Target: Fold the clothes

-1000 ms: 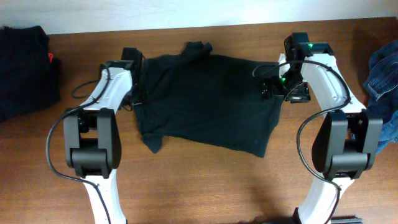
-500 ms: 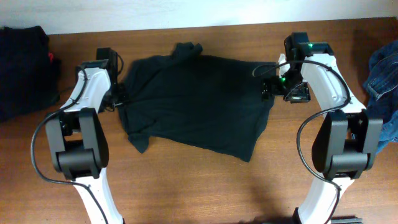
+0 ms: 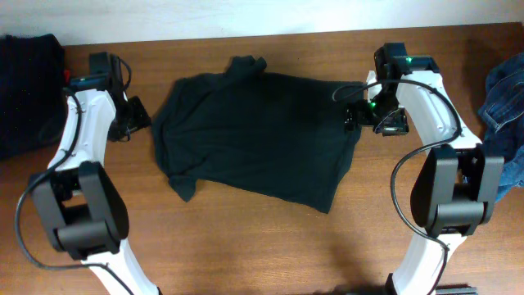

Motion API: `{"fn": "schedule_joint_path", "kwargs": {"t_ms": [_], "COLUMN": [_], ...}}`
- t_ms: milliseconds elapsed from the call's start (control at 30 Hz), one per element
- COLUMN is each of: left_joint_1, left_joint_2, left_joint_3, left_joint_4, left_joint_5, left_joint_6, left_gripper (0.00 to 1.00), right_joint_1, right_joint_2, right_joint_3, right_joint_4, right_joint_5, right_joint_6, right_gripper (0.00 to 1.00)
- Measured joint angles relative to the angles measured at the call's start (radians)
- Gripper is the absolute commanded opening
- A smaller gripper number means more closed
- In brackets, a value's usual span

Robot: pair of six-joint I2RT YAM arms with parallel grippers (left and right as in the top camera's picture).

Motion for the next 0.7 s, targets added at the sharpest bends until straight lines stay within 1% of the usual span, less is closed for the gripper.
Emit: {"fn": "schedule_joint_path", "kwargs": {"t_ms": [33, 100, 133, 200, 267, 367, 533, 633, 700], "left_joint_1": [-0.005, -0.019, -0.027, -0.049, -0.076, -0.122, -0.184, -0.193, -0.193], "left_joint_2": [-0.016, -0.042, -0.048, -0.055, -0.055, -0.055, -0.055, -0.055, -0.055], "left_joint_3": [0.000, 0.000, 0.000, 0.000, 0.000, 0.000, -0.001, -0.001, -0.001], "left_joint_4": [-0.002, -0.006, -0.009, -0.026, -0.054, -0.100, -0.115, -0.117, -0.116], "left_joint_5": [0.011, 0.040, 0.051, 0.072, 0.087, 0.097, 0.108, 0.109, 0.108], "left_joint_6": [0.005, 0.024, 0.027, 0.041, 0.060, 0.092, 0.111, 0.118, 0.120], "left_gripper": [0.31, 0.29, 0.25, 0.11, 0.00, 0.00, 0.00, 0.00, 0.00], "right_joint_1": [0.000, 0.000, 0.000, 0.000, 0.000, 0.000, 0.000, 0.000, 0.000], "right_joint_2": [0.000, 0.000, 0.000, 0.000, 0.000, 0.000, 0.000, 0.000, 0.000], "right_joint_3": [0.000, 0.000, 0.000, 0.000, 0.000, 0.000, 0.000, 0.000, 0.000], "right_joint_4": [0.000, 0.000, 0.000, 0.000, 0.000, 0.000, 0.000, 0.004, 0.040], "right_joint_5": [0.000, 0.000, 0.000, 0.000, 0.000, 0.000, 0.000, 0.000, 0.000], "right_joint_6": [0.000, 0.000, 0.001, 0.000, 0.000, 0.000, 0.000, 0.000, 0.000], "right_gripper": [0.99, 0.99, 0.99, 0.99, 0.99, 0.99, 0.99, 0.99, 0.99]}}
